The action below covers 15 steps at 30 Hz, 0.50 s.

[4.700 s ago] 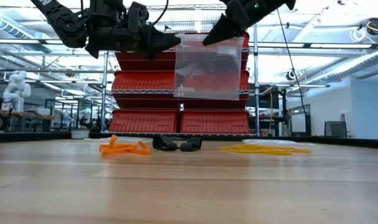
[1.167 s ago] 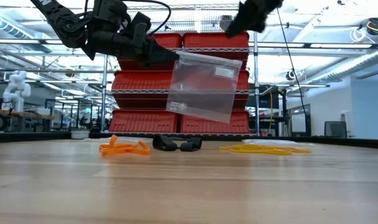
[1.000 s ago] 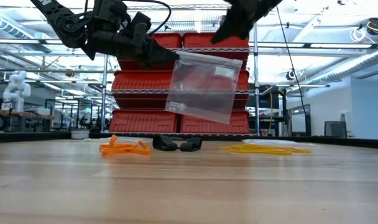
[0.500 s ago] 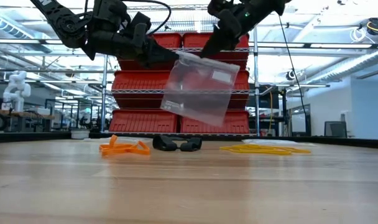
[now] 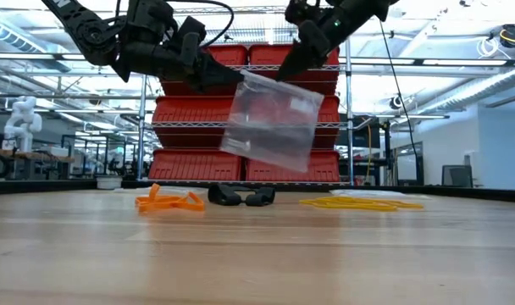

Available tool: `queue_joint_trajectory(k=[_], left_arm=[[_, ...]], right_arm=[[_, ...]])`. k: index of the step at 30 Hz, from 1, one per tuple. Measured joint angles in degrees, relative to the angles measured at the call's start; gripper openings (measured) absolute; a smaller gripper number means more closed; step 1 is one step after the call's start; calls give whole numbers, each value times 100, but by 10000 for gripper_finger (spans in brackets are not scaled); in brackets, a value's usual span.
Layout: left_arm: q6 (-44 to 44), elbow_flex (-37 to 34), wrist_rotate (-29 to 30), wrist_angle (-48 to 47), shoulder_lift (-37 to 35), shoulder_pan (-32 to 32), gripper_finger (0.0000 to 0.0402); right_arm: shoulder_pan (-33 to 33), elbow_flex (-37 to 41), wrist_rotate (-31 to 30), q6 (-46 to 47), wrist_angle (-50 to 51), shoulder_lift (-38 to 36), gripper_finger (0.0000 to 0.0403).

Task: Sort rubber bands
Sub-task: Open the middle transparent zip bag

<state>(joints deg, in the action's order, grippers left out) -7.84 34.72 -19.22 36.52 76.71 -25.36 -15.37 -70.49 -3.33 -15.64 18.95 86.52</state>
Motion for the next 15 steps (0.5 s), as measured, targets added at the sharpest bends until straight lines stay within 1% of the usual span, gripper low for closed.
queue_joint_trajectory(k=[15], left_arm=[[8, 2, 4, -5, 0, 0, 0]], right_arm=[[59, -1, 67, -28, 45, -24, 0]])
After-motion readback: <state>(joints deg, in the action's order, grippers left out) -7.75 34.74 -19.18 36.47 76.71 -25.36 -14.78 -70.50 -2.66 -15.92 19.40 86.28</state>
